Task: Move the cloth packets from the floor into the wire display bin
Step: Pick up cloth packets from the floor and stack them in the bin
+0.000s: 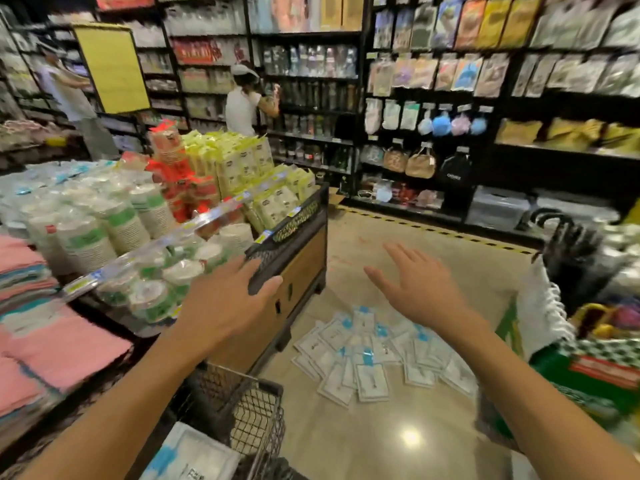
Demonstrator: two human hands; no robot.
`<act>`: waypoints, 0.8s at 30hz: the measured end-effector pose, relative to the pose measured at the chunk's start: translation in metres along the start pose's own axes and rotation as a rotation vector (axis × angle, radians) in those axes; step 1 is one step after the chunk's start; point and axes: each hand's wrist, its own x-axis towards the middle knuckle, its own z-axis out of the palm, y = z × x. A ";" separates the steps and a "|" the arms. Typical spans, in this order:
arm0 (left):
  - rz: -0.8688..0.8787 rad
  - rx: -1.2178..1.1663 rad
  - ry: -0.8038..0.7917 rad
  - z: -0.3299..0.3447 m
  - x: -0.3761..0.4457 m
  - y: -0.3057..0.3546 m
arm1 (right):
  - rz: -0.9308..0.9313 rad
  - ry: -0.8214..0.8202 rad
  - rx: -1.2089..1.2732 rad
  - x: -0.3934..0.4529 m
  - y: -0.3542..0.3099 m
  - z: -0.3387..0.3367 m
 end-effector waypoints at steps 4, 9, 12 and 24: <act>0.057 -0.008 -0.031 0.021 0.023 0.060 | 0.093 -0.010 0.010 -0.010 0.072 0.000; 0.080 0.002 -0.064 0.046 0.053 0.123 | 0.175 -0.039 0.020 -0.009 0.157 0.006; 0.083 0.021 -0.082 0.065 0.068 0.152 | 0.201 -0.073 0.014 -0.006 0.198 0.013; 0.035 0.023 -0.181 0.133 0.147 0.189 | 0.276 -0.184 0.019 0.055 0.280 0.047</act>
